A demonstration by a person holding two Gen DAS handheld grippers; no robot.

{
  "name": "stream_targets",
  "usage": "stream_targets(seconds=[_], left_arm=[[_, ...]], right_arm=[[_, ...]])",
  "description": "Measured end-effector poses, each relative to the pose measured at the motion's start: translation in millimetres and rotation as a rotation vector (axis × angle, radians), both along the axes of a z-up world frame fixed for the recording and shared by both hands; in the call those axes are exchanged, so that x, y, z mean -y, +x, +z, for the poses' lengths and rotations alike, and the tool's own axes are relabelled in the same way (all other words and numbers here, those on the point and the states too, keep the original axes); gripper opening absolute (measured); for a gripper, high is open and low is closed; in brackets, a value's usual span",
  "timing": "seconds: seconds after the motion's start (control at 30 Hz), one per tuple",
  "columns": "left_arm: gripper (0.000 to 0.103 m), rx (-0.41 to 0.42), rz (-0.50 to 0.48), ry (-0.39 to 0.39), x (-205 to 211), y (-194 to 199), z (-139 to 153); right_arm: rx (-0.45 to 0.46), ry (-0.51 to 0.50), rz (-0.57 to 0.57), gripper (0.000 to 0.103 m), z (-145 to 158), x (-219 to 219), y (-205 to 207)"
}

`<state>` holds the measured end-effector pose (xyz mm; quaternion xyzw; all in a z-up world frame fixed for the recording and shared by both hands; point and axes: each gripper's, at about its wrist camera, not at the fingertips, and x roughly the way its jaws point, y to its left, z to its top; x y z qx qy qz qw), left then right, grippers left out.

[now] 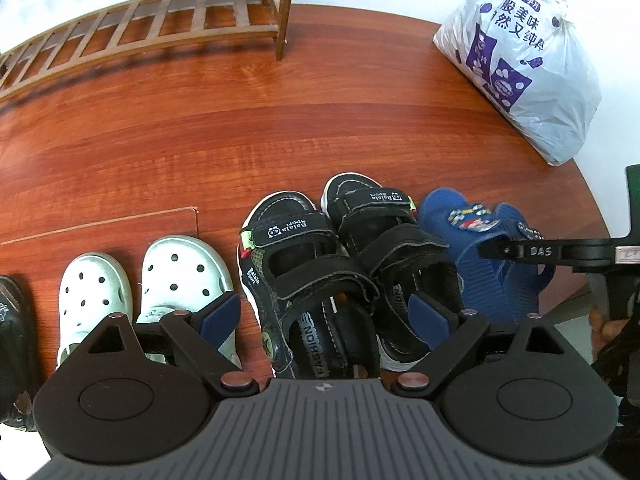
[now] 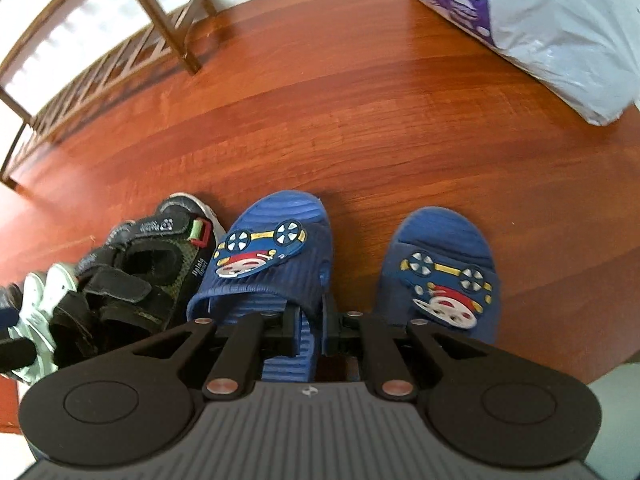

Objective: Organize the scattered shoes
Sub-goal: 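Carry the navy cartoon slide with the right tool and set it beside its pair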

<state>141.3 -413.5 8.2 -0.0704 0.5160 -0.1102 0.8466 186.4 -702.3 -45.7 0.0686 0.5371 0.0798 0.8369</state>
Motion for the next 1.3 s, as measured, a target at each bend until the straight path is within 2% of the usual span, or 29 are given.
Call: stream_targets(seconds=[0.07,0.2,0.27,0.47,0.63,0.87,1.07,1.3], left_arm=[[0.092,-0.002,0.002,0.003,0,1,0],[0.092,-0.006,0.006,0.005,-1,5,-1],[0.092,-0.009,0.004,0.005,-1,7,-2],[0.092,-0.015,-0.026,0.004,6,16,-4],[0.092,-0.018,-0.050,0.000,13,21,-6],[0.092,-0.022,-0.048,-0.001,16,25,-10],[0.092,-0.032,-0.036,0.003,14,24,-13],[0.092,-0.035,-0.001,0.011,9,18,-12]], right_arm=[[-0.001,-0.020,0.020,0.019,-4,-6,3],[-0.011,-0.022,0.039,0.019,-7,-6,5],[-0.015,-0.011,0.040,0.032,-5,-4,5],[0.018,0.001,0.055,0.042,19,6,-9],[0.044,-0.043,0.043,0.047,40,25,-21],[0.019,-0.097,0.009,0.048,40,54,-34],[-0.034,-0.121,-0.010,0.048,16,71,-34],[-0.015,-0.134,-0.003,0.044,6,72,-22]])
